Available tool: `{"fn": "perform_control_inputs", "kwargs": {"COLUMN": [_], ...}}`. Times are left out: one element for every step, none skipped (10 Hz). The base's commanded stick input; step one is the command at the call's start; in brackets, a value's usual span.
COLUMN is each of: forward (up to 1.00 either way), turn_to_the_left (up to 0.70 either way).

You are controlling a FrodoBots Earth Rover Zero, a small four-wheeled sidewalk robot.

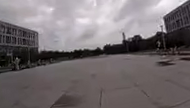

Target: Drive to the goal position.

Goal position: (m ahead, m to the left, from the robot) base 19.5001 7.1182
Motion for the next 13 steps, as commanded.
{"fn": "perform_control_inputs", "kwargs": {"forward": [0.7, 0.7, 0.7, 0.7, 0.7, 0.7, 0.7, 0.7, 0.7, 0.7, 0.7, 0.7, 0.7], "turn_to_the_left": [0.0, 0.0, 0.0, 0.0, 0.0, 0.0, 0.0, 0.0, 0.0, 0.0, 0.0, 0.0, 0.0]}}
